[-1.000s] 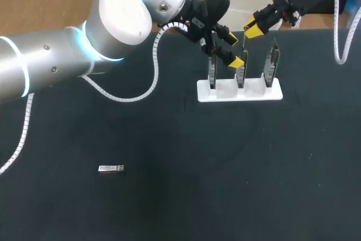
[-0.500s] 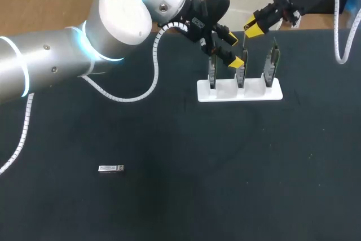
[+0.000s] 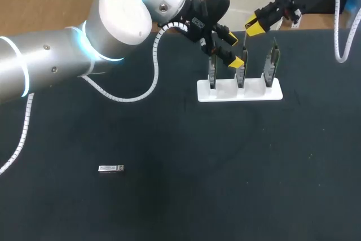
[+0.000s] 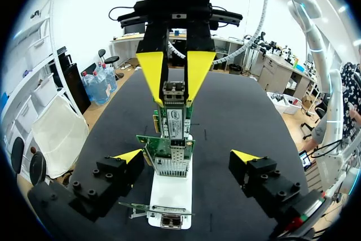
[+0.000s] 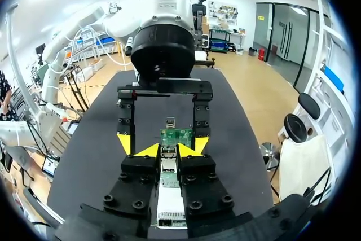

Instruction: Pick up the optical module with the left hand, and insert it into the network port with the right hand.

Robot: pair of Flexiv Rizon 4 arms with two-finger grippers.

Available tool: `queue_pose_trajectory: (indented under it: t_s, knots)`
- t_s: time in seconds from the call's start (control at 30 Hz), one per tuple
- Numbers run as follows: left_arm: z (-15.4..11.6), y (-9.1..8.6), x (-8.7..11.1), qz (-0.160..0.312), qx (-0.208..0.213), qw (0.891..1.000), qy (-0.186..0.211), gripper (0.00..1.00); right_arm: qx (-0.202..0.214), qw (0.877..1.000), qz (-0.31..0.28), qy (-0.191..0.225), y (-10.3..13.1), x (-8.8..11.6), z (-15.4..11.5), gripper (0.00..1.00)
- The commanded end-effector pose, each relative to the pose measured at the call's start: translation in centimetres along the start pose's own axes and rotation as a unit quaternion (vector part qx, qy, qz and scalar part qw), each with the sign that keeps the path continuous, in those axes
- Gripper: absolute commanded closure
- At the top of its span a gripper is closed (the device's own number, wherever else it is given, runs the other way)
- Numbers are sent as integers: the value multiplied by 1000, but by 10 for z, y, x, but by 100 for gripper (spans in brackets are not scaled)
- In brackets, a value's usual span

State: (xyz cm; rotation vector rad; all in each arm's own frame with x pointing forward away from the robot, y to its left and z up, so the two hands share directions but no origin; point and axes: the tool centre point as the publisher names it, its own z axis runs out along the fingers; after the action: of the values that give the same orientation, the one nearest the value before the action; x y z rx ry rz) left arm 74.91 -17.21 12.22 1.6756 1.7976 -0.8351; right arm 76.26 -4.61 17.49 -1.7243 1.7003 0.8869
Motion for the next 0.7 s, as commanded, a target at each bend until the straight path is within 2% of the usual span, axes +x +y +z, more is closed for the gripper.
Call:
queue_pose_trajectory:
  t_s: [0.03,0.7]
  knots:
    - [0,1,-1,-1,0,1000,2,0,-3,1000,1,1,-2,0,1,100]
    - [0,1,-1,-1,0,1000,2,0,-1,1000,9,14,-1,6,8,100]
